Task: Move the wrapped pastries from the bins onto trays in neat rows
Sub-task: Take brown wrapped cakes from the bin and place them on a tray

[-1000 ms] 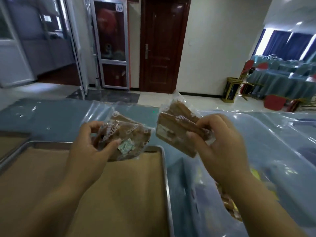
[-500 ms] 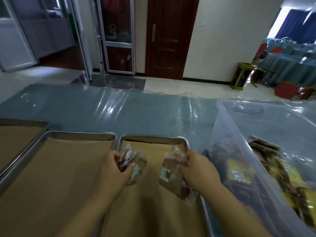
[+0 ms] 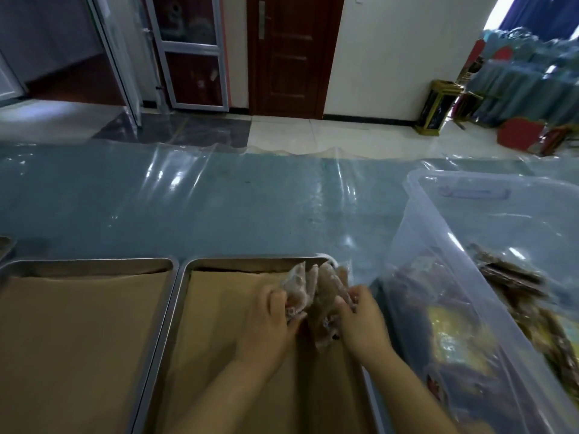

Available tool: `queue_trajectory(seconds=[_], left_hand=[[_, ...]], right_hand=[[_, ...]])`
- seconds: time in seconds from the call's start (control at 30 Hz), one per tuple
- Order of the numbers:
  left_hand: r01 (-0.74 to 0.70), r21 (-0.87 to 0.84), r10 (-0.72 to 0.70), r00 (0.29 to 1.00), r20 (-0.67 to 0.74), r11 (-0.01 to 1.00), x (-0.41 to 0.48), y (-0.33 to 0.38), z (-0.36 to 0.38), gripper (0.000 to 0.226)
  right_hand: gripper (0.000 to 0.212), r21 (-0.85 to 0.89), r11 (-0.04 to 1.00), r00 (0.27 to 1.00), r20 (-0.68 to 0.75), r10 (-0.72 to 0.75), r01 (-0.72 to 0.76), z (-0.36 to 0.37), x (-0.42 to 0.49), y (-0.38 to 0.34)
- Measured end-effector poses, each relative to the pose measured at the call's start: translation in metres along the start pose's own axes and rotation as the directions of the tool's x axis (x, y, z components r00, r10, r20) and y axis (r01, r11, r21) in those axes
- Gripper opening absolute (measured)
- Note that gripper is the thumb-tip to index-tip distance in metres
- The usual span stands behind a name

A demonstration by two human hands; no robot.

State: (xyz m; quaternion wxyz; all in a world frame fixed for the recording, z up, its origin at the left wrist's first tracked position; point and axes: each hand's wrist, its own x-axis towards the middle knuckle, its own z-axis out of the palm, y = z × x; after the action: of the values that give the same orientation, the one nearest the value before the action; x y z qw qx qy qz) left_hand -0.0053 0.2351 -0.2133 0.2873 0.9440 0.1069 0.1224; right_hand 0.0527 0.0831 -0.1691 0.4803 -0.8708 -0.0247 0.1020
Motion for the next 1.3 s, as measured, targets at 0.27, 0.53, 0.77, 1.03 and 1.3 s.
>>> queue_trajectory(seconds=[0.27,0.53,0.77,1.03,1.3], left_hand=[[-0.126,0.012,0.121,0.968,0.219,0.992,-0.015,-0.031,0.042,0.046],[-0.112,-0.018,0.114,0.978,0.175,0.994,0.03,-0.025,0.032,0.038],[-0.069,-0.047,0.079,0.958,0.275,0.997,0.017,-0.029,0.013,0.05],[-0.099,-0.042,0.105,0.973,0.205,0.994,-0.033,-0.006,-0.054,0.035],[-0.319,-0.045,0.322,0.943,0.079,0.947,-0.073,0.069,-0.137,0.017]], right_hand=[[0.046,-0.287,0.92,0.962,0.139,-0.234,0.266,-0.014,0.005,0.044],[0.049,-0.362,0.901,0.969,0.024,-0.245,0.237,0.006,0.034,0.03],[0.033,-0.481,0.843,0.97,0.081,-0.231,0.241,-0.017,0.015,0.014],[0.034,-0.653,0.693,0.951,0.165,-0.263,0.305,-0.054,-0.057,-0.033],[0.032,-0.603,0.683,0.899,0.149,-0.411,0.412,-0.115,-0.147,-0.091]])
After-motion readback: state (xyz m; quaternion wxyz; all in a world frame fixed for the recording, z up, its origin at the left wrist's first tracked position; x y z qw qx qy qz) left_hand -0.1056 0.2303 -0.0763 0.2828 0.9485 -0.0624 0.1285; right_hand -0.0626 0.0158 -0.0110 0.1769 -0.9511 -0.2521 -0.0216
